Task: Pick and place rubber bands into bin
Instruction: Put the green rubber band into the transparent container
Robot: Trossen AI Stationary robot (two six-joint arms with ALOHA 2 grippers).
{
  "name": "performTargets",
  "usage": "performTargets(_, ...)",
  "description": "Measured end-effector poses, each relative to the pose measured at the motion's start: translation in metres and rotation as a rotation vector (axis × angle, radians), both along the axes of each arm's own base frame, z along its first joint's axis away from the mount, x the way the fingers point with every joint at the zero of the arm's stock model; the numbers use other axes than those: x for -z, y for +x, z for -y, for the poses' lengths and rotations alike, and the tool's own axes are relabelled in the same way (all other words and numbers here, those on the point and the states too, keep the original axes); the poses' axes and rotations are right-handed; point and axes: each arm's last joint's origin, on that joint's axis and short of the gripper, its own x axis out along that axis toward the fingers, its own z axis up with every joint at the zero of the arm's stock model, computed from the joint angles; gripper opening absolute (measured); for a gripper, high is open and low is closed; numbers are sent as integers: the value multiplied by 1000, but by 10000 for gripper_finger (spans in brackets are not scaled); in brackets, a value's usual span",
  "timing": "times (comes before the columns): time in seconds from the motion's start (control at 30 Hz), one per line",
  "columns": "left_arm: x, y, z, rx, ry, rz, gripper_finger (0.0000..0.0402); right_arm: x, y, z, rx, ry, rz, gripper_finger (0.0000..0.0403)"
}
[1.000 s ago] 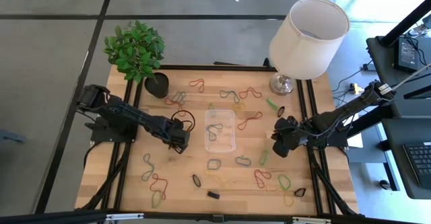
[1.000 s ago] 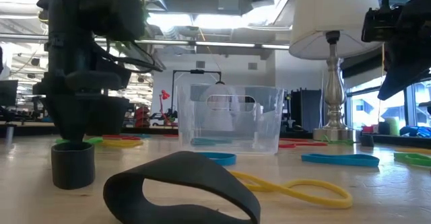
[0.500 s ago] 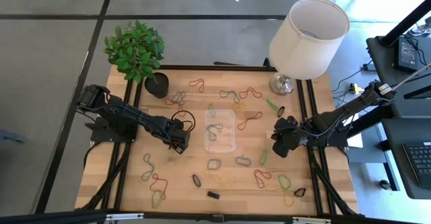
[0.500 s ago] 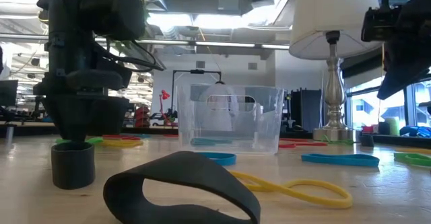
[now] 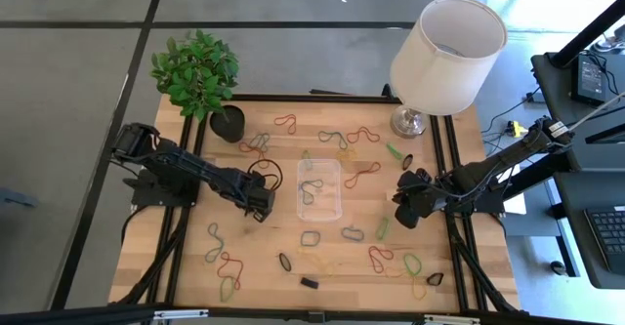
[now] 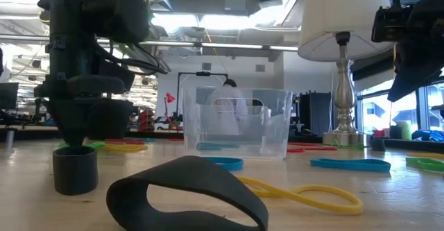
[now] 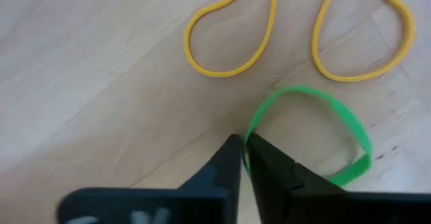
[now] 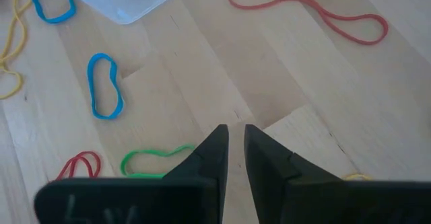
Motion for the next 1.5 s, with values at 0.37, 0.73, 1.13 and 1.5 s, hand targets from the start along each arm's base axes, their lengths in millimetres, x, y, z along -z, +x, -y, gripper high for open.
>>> performTargets(0.37,-1,0,1,-97,-30,-2,4,0,0,0,0,1,2,54)
performTargets(0.73,-31,26,10,-52,-165,94,4,0,0,0,-1,0,1,54)
performTargets(1.13,-123,77,5,552,66,389,3,0,0,0,-3,-1,1,54)
performTargets(1.5,-161,135,-16,741,270,453,3,-1,2,-1,-3,9,22,54)
